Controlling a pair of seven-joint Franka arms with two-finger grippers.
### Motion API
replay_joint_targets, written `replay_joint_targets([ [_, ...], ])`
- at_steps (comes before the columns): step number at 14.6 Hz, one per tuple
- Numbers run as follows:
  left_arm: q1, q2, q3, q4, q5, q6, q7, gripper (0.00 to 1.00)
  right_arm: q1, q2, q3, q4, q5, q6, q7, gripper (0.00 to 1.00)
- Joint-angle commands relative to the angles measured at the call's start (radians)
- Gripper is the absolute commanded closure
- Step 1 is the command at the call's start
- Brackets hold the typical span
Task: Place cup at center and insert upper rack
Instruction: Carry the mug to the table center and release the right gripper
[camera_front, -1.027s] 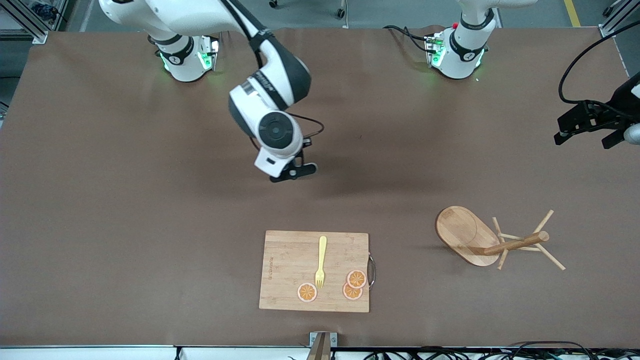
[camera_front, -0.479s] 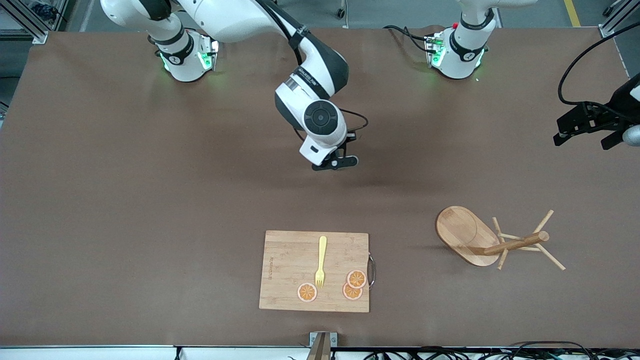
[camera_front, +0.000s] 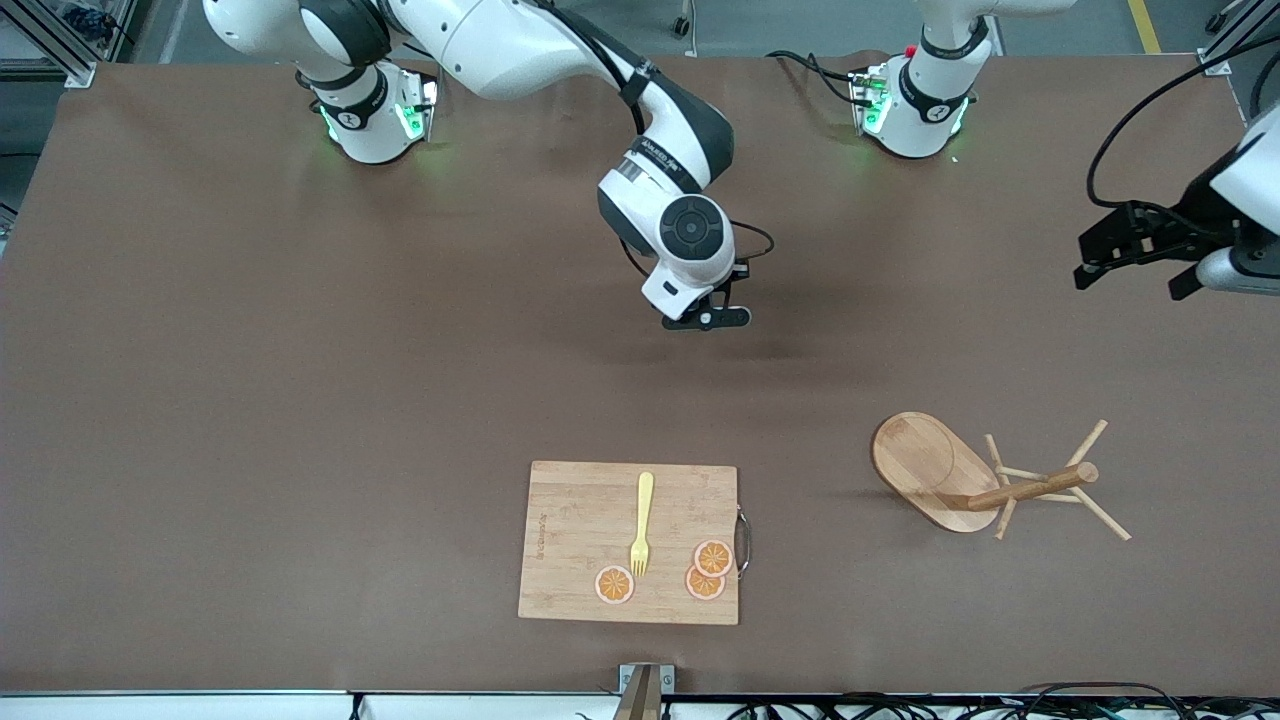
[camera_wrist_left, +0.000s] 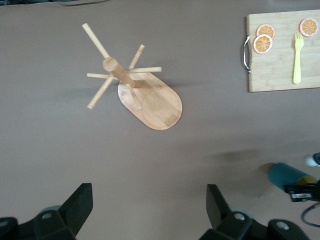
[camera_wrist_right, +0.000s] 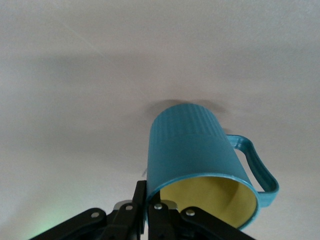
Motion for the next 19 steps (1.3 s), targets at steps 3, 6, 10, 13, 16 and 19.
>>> replay_joint_targets([
  [3, -0.004, 0.002, -0.066, 0.007, -0.002, -0.003, -0.092, 0.00, 0.007, 0.035, -0.010, 0.045, 0.019, 0.002, 0.058, 0.98],
  [6, -0.002, 0.002, -0.112, 0.007, -0.002, -0.004, -0.155, 0.00, 0.022, 0.052, -0.010, 0.045, 0.019, 0.037, 0.067, 0.98],
  [10, -0.001, 0.001, -0.172, 0.009, -0.002, -0.004, -0.213, 0.00, 0.020, 0.061, -0.010, 0.045, 0.020, 0.065, 0.068, 0.59],
  [13, -0.002, 0.001, -0.203, 0.010, 0.000, -0.004, -0.267, 0.00, -0.006, 0.032, -0.006, 0.048, 0.022, 0.057, 0.064, 0.00],
  [16, -0.002, 0.001, -0.230, 0.010, 0.008, -0.004, -0.302, 0.00, -0.036, -0.037, -0.009, 0.059, 0.028, -0.008, 0.065, 0.00],
  [19, -0.001, 0.001, -0.270, 0.009, 0.003, -0.004, -0.359, 0.00, -0.097, -0.118, -0.016, 0.110, 0.022, -0.126, 0.065, 0.00],
])
